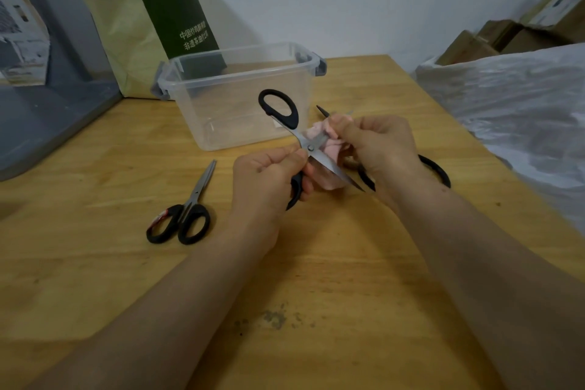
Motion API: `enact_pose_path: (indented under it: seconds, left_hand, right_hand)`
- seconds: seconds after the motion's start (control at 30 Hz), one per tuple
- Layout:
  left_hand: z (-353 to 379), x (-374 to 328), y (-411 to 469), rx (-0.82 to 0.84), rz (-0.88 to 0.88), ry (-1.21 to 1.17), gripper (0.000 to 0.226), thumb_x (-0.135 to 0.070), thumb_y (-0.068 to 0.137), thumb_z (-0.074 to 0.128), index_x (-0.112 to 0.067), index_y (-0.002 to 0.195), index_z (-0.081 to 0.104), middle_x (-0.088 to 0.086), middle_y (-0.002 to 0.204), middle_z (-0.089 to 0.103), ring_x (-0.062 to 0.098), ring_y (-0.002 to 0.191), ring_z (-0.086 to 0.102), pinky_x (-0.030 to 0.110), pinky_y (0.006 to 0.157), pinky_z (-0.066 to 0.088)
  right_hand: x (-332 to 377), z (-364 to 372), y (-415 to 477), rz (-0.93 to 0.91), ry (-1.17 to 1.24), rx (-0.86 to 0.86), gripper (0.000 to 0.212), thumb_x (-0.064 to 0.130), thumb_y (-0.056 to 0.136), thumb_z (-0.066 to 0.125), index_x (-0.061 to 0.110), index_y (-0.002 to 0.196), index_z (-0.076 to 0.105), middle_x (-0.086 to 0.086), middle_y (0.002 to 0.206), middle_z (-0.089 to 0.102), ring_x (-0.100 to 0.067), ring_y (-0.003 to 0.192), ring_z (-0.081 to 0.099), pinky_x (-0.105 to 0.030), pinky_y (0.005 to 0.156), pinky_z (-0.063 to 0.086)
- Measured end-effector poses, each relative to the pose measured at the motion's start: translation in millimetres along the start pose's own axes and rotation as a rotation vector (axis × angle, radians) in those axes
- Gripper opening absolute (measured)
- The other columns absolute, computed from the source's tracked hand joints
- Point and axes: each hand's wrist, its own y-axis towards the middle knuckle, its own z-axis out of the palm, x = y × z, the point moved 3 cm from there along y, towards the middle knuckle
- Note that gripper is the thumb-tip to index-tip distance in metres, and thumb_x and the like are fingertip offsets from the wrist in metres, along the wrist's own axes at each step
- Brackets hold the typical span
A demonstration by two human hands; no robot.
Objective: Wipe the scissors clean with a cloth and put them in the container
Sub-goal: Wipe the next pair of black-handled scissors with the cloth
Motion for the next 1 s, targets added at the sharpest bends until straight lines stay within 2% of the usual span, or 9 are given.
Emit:
enact_pose_path:
  seconds: [0.07, 0.17, 0.27, 0.33, 0.53, 0.6, 0.7, 0.87, 1.0]
  left_hand:
    - [0.5, -0.1, -0.1, 0.001, -0.016, -0.007, 0.029, -0.004, 0.090, 0.055, 0.000, 0.063, 0.062, 0.005, 0.049, 0.057, 0.014, 0.044, 0.049, 0.022, 0.044, 0.042]
    - [-0.7, -1.9, -0.9, -0.004, -0.002, -0.038, 0.027, -0.003, 0.090, 0.056, 0.002, 0.064, 0.062, 0.003, 0.047, 0.058, 0.011, 0.041, 0.050, 0.018, 0.042, 0.041]
    - [-0.8, -1.9, -0.7, 0.007, 0.039, 0.000, 0.030, -0.003, 0.090, 0.058, -0.001, 0.060, 0.061, 0.001, 0.045, 0.056, 0.009, 0.040, 0.048, 0.019, 0.042, 0.041]
    - [-0.1, 0.4, 0.2, 0.013, 0.018, 0.005, 0.031, -0.003, 0.089, 0.059, -0.003, 0.058, 0.061, 0.000, 0.046, 0.055, 0.010, 0.041, 0.047, 0.020, 0.043, 0.041]
    - [-2.4, 1.2, 2.4, -0.014, -0.016, -0.020, 0.027, -0.002, 0.089, 0.058, 0.000, 0.062, 0.062, 0.002, 0.048, 0.058, 0.010, 0.041, 0.049, 0.019, 0.042, 0.041]
    - [-2.7, 0.8, 3.1, -0.016, -0.007, -0.028, 0.026, -0.002, 0.088, 0.059, 0.002, 0.063, 0.063, 0.003, 0.049, 0.057, 0.012, 0.041, 0.049, 0.020, 0.042, 0.041]
    - [-1.3, 1.7, 3.1, 0.001, -0.013, -0.015, 0.026, -0.002, 0.088, 0.060, 0.004, 0.064, 0.062, 0.006, 0.052, 0.056, 0.014, 0.043, 0.048, 0.022, 0.043, 0.042]
    - [-0.2, 1.1, 0.9, 0.016, -0.025, -0.002, 0.023, -0.002, 0.088, 0.060, -0.001, 0.066, 0.066, 0.003, 0.052, 0.058, 0.014, 0.044, 0.048, 0.023, 0.044, 0.043]
    - [-3.2, -2.1, 0.7, -0.017, -0.050, -0.028, 0.023, 0.000, 0.087, 0.060, 0.000, 0.064, 0.065, 0.003, 0.050, 0.057, 0.014, 0.042, 0.047, 0.021, 0.042, 0.041]
  right_hand:
    - [-3.6, -1.2, 0.2, 0.002, -0.053, 0.001, 0.022, 0.016, 0.089, 0.064, 0.004, 0.070, 0.065, -0.002, 0.051, 0.066, -0.010, 0.047, 0.064, -0.020, 0.046, 0.050]
    - [-13.3, 8.0, -5.4, -0.032, -0.344, 0.142, 0.028, 0.029, 0.085, 0.068, 0.004, 0.073, 0.070, -0.017, 0.064, 0.068, -0.027, 0.056, 0.063, -0.037, 0.061, 0.059]
    - [-7.1, 4.7, 0.4, -0.017, -0.211, 0.040, 0.025, 0.024, 0.088, 0.065, 0.004, 0.073, 0.067, -0.004, 0.052, 0.066, -0.012, 0.046, 0.062, -0.024, 0.048, 0.052]
    - [-1.7, -4.1, 4.4, -0.027, -0.169, -0.067, 0.025, 0.024, 0.089, 0.064, 0.005, 0.073, 0.066, 0.002, 0.050, 0.065, -0.008, 0.047, 0.062, -0.023, 0.048, 0.051]
    - [-12.3, 8.8, -4.8, -0.080, -0.323, 0.116, 0.028, 0.025, 0.089, 0.064, 0.002, 0.073, 0.068, -0.019, 0.064, 0.063, -0.022, 0.055, 0.057, -0.027, 0.054, 0.050]
    - [-9.7, 9.2, -1.7, -0.086, -0.258, 0.071, 0.028, 0.024, 0.090, 0.062, -0.001, 0.077, 0.068, -0.018, 0.065, 0.066, -0.021, 0.056, 0.060, -0.025, 0.054, 0.051]
    - [-8.1, 2.6, 3.0, -0.007, -0.127, -0.012, 0.024, 0.020, 0.093, 0.059, 0.003, 0.077, 0.067, -0.002, 0.054, 0.067, -0.008, 0.047, 0.062, -0.019, 0.044, 0.048]
    - [-6.8, -5.7, 8.0, 0.001, -0.154, -0.116, 0.028, 0.024, 0.095, 0.057, 0.012, 0.070, 0.064, 0.000, 0.058, 0.064, -0.002, 0.046, 0.060, -0.016, 0.046, 0.050]
    - [-0.7, -23.0, 13.3, 0.013, -0.149, -0.295, 0.030, 0.030, 0.098, 0.050, 0.017, 0.073, 0.061, 0.001, 0.073, 0.066, -0.011, 0.067, 0.064, -0.022, 0.055, 0.051]
